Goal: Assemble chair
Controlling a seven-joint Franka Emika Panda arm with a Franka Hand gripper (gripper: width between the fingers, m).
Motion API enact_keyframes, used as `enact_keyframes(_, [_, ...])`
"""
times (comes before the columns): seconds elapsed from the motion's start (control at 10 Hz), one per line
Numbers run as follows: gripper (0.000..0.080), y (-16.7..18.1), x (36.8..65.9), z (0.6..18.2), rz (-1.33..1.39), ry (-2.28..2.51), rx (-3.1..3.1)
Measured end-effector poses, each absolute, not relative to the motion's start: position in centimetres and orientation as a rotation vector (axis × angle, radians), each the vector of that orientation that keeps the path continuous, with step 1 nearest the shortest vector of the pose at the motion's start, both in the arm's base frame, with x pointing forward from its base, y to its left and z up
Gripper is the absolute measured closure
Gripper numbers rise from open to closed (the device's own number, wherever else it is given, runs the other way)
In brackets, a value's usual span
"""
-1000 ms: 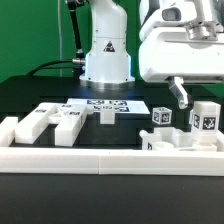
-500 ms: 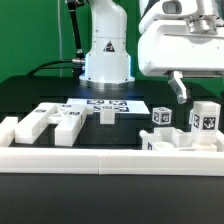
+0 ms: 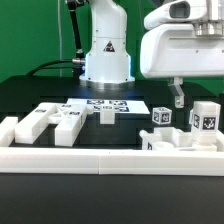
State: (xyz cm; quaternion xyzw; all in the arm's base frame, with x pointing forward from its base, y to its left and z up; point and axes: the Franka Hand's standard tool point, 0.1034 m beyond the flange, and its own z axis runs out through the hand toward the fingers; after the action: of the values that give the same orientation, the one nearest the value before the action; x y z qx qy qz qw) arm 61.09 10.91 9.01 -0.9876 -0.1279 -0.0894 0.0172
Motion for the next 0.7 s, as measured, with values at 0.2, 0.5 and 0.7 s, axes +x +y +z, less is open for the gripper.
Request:
enact_keyframes(0.2, [0.015,10.8,60.4,8.3,-0.016,-0.4,-3.08])
enact_keyframes(0.5, [0.015,11.1,61.5,8.5,0.05,-0.4,-3.077])
enact_keyframes(0.7, [0.015,11.0,62.0,8.9,0.035,-0.406,-3.076])
